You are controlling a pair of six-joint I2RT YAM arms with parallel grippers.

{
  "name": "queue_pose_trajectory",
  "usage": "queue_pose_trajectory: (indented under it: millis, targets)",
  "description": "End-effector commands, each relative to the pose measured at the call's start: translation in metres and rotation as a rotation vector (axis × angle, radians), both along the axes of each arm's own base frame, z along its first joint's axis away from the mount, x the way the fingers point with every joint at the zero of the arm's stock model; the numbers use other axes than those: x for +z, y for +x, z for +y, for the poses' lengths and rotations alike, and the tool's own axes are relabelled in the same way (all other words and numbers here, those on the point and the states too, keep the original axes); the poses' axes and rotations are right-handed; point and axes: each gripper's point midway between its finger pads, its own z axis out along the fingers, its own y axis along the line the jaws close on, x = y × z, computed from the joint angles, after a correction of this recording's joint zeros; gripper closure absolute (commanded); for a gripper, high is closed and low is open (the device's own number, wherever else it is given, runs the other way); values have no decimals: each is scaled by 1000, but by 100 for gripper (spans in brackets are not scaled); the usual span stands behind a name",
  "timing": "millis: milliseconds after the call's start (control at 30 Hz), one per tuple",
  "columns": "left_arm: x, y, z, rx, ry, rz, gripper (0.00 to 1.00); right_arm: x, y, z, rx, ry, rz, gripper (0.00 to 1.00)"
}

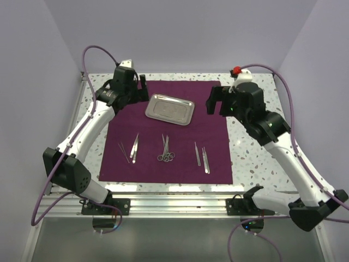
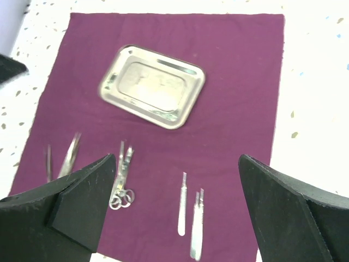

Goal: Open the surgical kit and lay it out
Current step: Reset both arms

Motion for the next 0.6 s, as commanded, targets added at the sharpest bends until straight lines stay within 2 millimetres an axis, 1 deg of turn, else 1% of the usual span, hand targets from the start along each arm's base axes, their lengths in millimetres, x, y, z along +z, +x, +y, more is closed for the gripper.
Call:
queue_pose_trajectory:
  millis: [0, 33, 67, 100, 133, 167, 200, 233, 267, 300, 333, 367, 400, 433, 467, 533, 567]
  targets:
    - [41, 23, 9, 88, -30, -181, 0, 9, -7, -23, -87, 14, -97, 2]
    - [44, 25, 11, 98, -28, -197, 0, 12, -7, -24, -92, 35, -127, 2]
    - [53, 27, 15, 120, -26, -237, 0, 11, -14, -27, -77, 40, -141, 2]
    - [57, 28, 17, 129, -26, -257, 0, 12, -16, -27, -74, 45, -150, 2]
    - [67, 27, 19, 131, -29, -293, 0, 13, -19, -27, -68, 49, -149, 2]
    - [71, 30, 22, 136, -15, -334, 0, 16, -19, -29, -87, 66, -151, 1]
    - [76, 29, 26, 149, -13, -363, 0, 18, -18, -32, -106, 68, -151, 1]
    - [76, 23, 32, 162, -3, -386, 0, 24, -20, -35, -120, 71, -154, 2]
    - [91, 25, 38, 190, -1, -470, 0, 26, -18, -36, -135, 74, -150, 2]
    - [96, 23, 43, 209, 1, -511, 0, 27, -17, -38, -153, 73, -149, 2]
    - [91, 12, 52, 230, 7, -543, 0, 31, -17, -42, -171, 69, -151, 2]
    - [113, 13, 60, 275, -8, -662, 0, 32, -16, -43, -178, 65, -150, 2]
    - [117, 8, 66, 294, -5, -706, 0, 32, -14, -42, -180, 60, -148, 2]
    - [129, -4, 73, 316, -19, -768, 0, 33, -14, -42, -180, 58, -145, 2]
    - [122, -7, 79, 327, -2, -814, 0, 32, -13, -43, -183, 52, -146, 2]
    - [119, -16, 85, 342, 4, -843, 0, 33, -11, -40, -169, 50, -157, 2]
    - [119, -17, 86, 340, 24, -845, 0, 32, -10, -39, -160, 43, -163, 2]
